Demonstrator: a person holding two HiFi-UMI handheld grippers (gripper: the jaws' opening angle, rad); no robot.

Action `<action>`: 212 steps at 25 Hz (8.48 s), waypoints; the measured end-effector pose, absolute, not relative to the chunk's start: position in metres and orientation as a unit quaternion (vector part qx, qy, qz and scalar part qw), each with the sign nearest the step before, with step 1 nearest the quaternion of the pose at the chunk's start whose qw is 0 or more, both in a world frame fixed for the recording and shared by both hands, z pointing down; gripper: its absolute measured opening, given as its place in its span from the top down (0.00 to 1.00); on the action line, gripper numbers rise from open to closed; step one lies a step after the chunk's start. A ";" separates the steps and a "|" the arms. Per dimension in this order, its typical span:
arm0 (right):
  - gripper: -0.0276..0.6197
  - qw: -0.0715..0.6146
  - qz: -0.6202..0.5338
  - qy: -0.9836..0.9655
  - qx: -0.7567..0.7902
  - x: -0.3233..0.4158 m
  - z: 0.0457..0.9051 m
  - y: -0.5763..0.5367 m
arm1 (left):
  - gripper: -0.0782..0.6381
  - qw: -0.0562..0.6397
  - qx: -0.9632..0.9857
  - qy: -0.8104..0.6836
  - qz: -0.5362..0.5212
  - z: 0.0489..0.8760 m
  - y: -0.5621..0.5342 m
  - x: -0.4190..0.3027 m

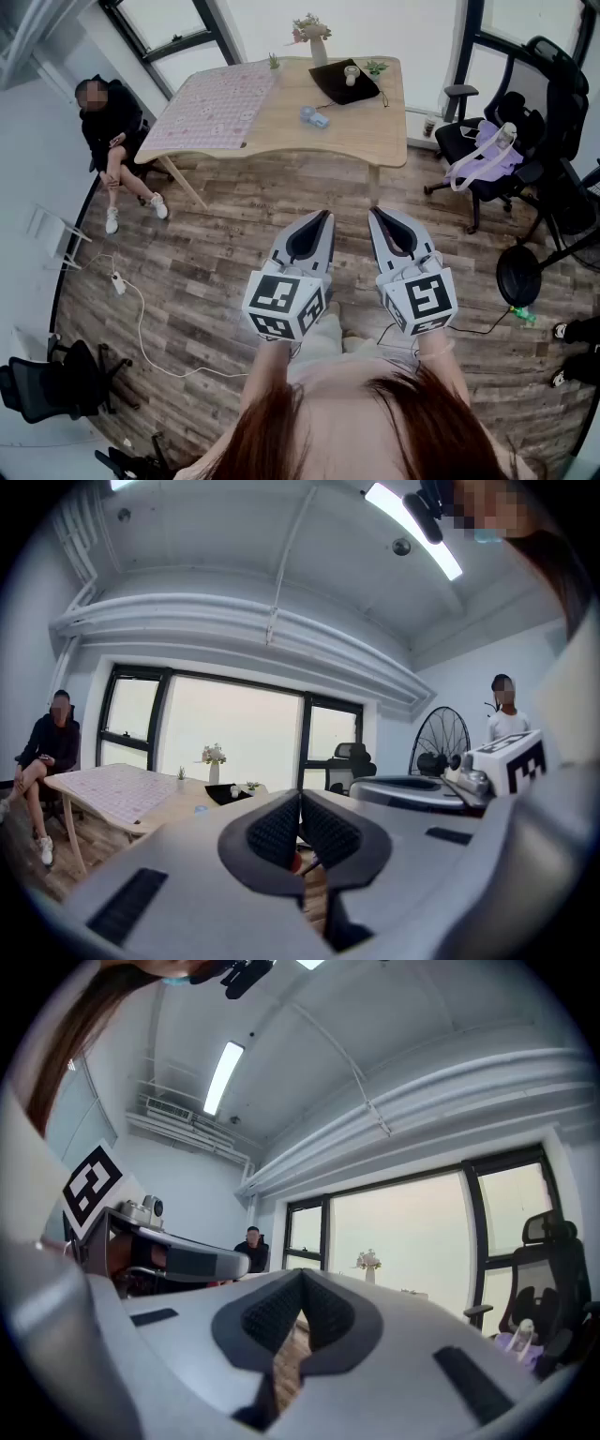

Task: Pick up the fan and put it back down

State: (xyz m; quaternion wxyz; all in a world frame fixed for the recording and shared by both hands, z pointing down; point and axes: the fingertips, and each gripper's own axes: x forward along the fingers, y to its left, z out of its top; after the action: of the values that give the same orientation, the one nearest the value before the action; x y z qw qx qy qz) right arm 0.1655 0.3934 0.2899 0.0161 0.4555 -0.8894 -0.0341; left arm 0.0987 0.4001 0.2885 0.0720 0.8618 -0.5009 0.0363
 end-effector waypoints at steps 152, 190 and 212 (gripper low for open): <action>0.57 0.363 0.126 -0.867 0.315 -0.021 0.631 -0.230 | 0.87 0.188 0.871 -0.443 0.096 0.449 -0.212 -0.077; 0.63 0.376 0.137 -0.862 0.310 -0.019 0.655 -0.228 | 0.87 0.203 0.872 -0.432 0.107 0.471 -0.226 -0.073; 0.63 0.326 0.111 -0.867 0.361 -0.005 0.595 -0.225 | 0.87 0.179 0.878 -0.430 0.113 0.459 -0.206 -0.066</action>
State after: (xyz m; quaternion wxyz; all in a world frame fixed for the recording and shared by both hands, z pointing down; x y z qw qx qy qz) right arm -0.0052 -0.2252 0.5948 0.3255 0.3609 -0.8669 0.1107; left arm -0.0665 -0.2064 0.4594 0.1793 0.8778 -0.4296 0.1134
